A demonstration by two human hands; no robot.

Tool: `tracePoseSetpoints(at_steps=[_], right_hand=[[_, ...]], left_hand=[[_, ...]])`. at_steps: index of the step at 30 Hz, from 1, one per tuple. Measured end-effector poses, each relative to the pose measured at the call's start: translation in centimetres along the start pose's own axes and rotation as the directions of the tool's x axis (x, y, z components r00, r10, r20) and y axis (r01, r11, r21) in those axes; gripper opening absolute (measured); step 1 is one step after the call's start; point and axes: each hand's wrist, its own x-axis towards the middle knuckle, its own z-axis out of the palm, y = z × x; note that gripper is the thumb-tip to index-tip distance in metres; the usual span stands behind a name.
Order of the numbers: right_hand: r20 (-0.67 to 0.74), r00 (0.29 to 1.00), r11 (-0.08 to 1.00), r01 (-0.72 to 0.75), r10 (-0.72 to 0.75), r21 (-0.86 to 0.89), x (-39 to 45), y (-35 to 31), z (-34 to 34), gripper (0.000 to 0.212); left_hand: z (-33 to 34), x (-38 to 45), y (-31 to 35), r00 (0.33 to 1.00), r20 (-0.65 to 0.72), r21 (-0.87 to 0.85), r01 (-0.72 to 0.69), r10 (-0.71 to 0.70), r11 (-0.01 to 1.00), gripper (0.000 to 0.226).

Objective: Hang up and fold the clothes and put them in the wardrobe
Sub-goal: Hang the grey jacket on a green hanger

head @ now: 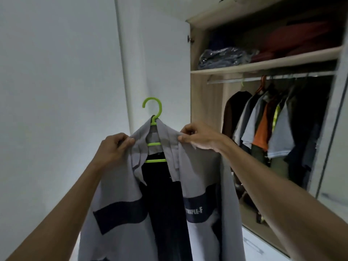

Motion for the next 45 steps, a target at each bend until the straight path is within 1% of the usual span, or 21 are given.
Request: tracePoseSetpoints(at_steps=[3,8,12,14,18,20,21,23,24,26,28,30,33,36,39,41,43,44,45], right_hand=[[0.018,1.000,1.000,-0.023,0.023,0.018,1.0,2.8,-3.3,0.020],[-0.012,0.999,0.998,-0.047,0.048,0.047,2.7,6.5,-6.8,0.024],[0.023,0.990,0.991,-0.136,0.136,0.014,6.0,9.6,-8.8,0.025],[0.027,0.988,0.989,-0.150,0.150,0.008,8.1,11.5,-9.1,0.027],[-0.018,0.986,0.986,-0.163,0.164,0.014,12.9,15.0,-9.1,0.027],[-0.066,0.981,0.983,-0.185,0.185,0.013,16.0,16.7,-8.9,0.026],[-0.100,0.976,0.981,-0.192,0.191,0.004,17.7,17.5,-9.0,0.025],[-0.160,0.967,0.979,-0.201,0.197,-0.010,20.3,18.7,-9.2,0.027],[-0.192,0.961,0.979,-0.204,0.200,-0.001,21.8,19.4,-9.3,0.026],[-0.264,0.937,0.973,-0.226,0.231,0.047,24.6,21.0,-9.5,0.022],[-0.315,0.905,0.958,-0.266,0.286,0.106,26.8,22.6,-9.8,0.018],[-0.356,0.874,0.943,-0.292,0.331,0.158,28.6,24.3,-10.2,0.018],[-0.399,0.840,0.928,-0.305,0.367,0.213,31.2,26.4,-10.5,0.021],[-0.430,0.818,0.923,-0.318,0.383,0.218,33.6,28.2,-11.0,0.021],[-0.479,0.778,0.913,-0.323,0.407,0.250,36.3,30.8,-11.9,0.023],[-0.504,0.754,0.907,-0.327,0.420,0.267,37.7,32.3,-12.4,0.019],[-0.522,0.741,0.905,-0.322,0.424,0.278,39.4,34.3,-12.7,0.009],[-0.530,0.734,0.905,-0.319,0.424,0.281,40.3,35.1,-13.0,0.006],[-0.543,0.724,0.904,-0.316,0.425,0.287,41.3,35.9,-13.4,0.010]], left_hand=[[4.5,4.0,1.5,0.999,-0.031,-0.033,-0.028,0.027,0.999,0.025],[10.6,10.2,2.2,0.996,-0.043,-0.051,-0.085,0.083,0.995,0.020],[15.7,15.7,1.4,0.990,-0.014,-0.123,-0.144,0.143,0.982,0.018],[18.1,18.8,0.5,0.984,0.010,-0.159,-0.174,0.178,0.972,0.016],[22.8,25.3,-1.3,0.965,0.033,-0.215,-0.249,0.261,0.944,0.015],[25.0,29.1,-2.6,0.951,0.053,-0.260,-0.281,0.305,0.924,0.016],[26.0,31.1,-3.2,0.944,0.072,-0.284,-0.290,0.322,0.914,0.020],[28.0,34.6,-4.1,0.934,0.092,-0.346,-0.296,0.346,0.891,0.036],[29.0,36.6,-4.7,0.930,0.100,-0.385,-0.291,0.353,0.876,0.042],[31.1,40.5,-5.5,0.922,0.114,-0.429,-0.290,0.370,0.856,0.044],[33.5,44.0,-5.8,0.911,0.122,-0.448,-0.303,0.393,0.841,0.039],[36.3,47.2,-5.7,0.899,0.133,-0.464,-0.316,0.418,0.828,0.032],[40.0,50.4,-5.3,0.877,0.143,-0.533,-0.323,0.459,0.782,0.020],[43.4,53.2,-5.2,0.874,0.151,-0.595,-0.292,0.461,0.749,0.017],[47.1,56.8,-5.2,0.876,0.173,-0.635,-0.249,0.449,0.731,0.016],[48.7,58.6,-4.9,0.872,0.192,-0.660,-0.225,0.451,0.717,0.019],[50.4,60.3,-4.9,0.859,0.205,-0.674,-0.224,0.469,0.704,0.018],[51.3,61.4,-4.9,0.854,0.214,-0.679,-0.219,0.474,0.701,0.017],[52.0,62.7,-4.8,0.851,0.220,-0.685,-0.213,0.477,0.697,0.017]])
